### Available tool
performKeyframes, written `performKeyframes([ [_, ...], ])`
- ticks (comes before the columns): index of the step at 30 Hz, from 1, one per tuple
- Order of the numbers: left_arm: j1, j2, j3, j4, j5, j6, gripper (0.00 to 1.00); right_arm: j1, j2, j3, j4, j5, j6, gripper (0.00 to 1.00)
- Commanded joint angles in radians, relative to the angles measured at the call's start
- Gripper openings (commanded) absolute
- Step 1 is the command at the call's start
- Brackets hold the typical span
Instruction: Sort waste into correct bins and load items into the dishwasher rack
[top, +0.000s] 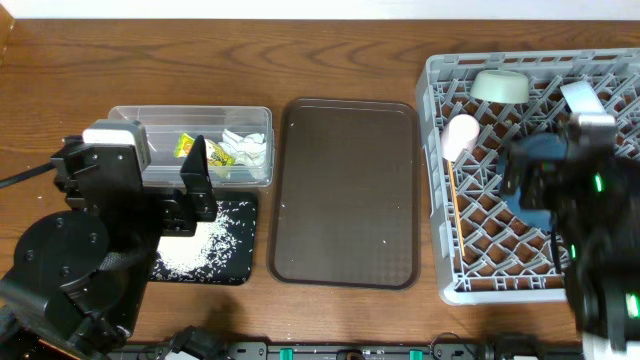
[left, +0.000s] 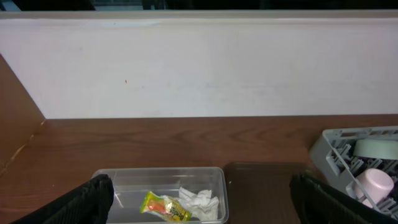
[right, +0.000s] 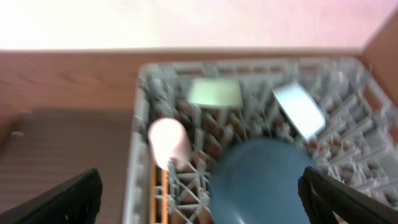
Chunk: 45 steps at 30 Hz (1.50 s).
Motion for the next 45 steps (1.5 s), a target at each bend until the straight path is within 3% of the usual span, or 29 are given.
performKeyframes([
  [1, 0.005, -0.001, 0.013, 0.003, -0.016, 0.006, 0.93, 0.080, -0.150, 0.010, -0.005, 0.016, -0.014, 0.99],
  [8, 0.005, -0.001, 0.013, 0.003, -0.016, 0.006, 0.93, 0.220, -0.477, -0.011, -0.039, 0.022, -0.013, 0.99],
  [16, 0.005, -0.001, 0.013, 0.003, -0.016, 0.006, 0.93, 0.219, -0.723, -0.190, -0.030, 0.022, -0.005, 0.99],
  [21, 0.005, -0.001, 0.013, 0.003, -0.016, 0.006, 0.93, 0.161, -0.764, -0.370, 0.108, 0.021, 0.022, 0.99],
  [35, 0.005, -0.001, 0.013, 0.003, -0.016, 0.006, 0.93, 0.135, -0.791, -0.817, 0.761, -0.039, 0.100, 0.99],
  [40, 0.005, -0.001, 0.013, 0.003, -0.016, 0.006, 0.93, 0.123, -0.791, -0.906, 0.875, -0.038, 0.100, 0.99],
  [45, 0.005, -0.001, 0.013, 0.003, -0.016, 0.006, 0.93, 0.108, -0.791, -0.984, 0.881, -0.026, 0.100, 0.99],
])
